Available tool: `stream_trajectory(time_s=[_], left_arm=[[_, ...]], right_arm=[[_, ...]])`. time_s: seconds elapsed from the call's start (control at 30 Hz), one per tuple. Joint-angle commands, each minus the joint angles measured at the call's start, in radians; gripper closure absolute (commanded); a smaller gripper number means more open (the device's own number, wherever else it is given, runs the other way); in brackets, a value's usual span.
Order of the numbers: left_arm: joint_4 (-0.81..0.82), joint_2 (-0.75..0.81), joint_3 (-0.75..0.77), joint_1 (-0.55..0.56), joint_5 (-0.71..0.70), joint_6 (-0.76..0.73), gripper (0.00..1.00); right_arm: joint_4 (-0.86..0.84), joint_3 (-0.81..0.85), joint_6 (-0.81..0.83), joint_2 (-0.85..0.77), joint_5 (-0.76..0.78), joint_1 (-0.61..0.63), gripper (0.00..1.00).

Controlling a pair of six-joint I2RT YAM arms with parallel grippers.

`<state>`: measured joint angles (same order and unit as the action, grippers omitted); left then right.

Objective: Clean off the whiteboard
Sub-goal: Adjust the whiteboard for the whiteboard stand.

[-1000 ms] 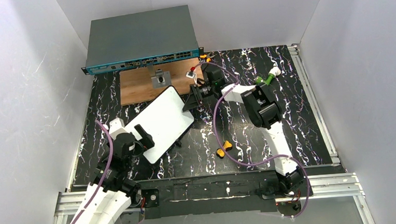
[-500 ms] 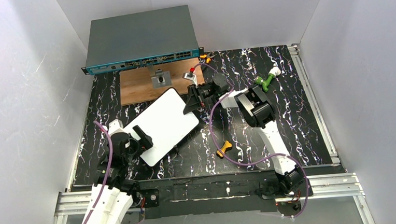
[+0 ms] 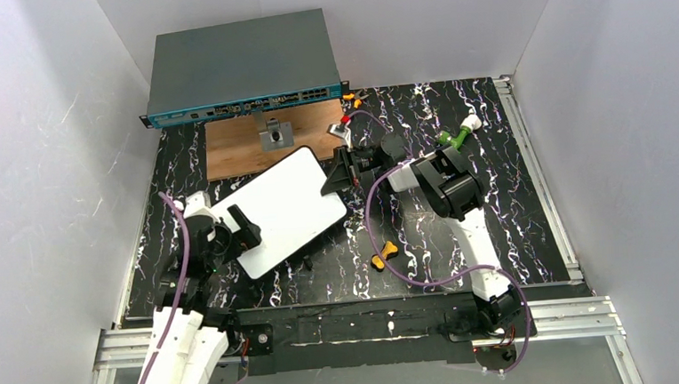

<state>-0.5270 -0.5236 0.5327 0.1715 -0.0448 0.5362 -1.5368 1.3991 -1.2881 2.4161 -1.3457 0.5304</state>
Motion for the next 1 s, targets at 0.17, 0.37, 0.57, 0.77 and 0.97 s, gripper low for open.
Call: stream_trajectory(time_s=[0.17,0.37,0.57,0.77,0.97], left_arm=[[-0.15,0.054,0.127,0.0,-0.132,-0.036,0.01],[-0.139,0.043,0.177,0.0,-0.132,-0.086,0.0],[-0.162,0.056,0.234,0.0,-0.132,-0.087,0.0],[-0.216,0.084,0.274,0.0,-0.196,-0.078,0.0],[-0.241,0.131,0.242,0.0,-0.222,-0.062,0.0]], right_arm=[[-0.067,-0.04,-0.033,-0.161,0.139,0.007,0.99],[-0.066,-0.021,-0.069,-0.145,0.188,0.054,0.99],[-0.067,-0.042,-0.104,-0.2,0.237,0.054,0.99],[-0.031,-0.102,0.04,-0.22,0.315,0.098,0.99],[-0.065,-0.147,0.195,-0.183,0.331,0.149,0.99]])
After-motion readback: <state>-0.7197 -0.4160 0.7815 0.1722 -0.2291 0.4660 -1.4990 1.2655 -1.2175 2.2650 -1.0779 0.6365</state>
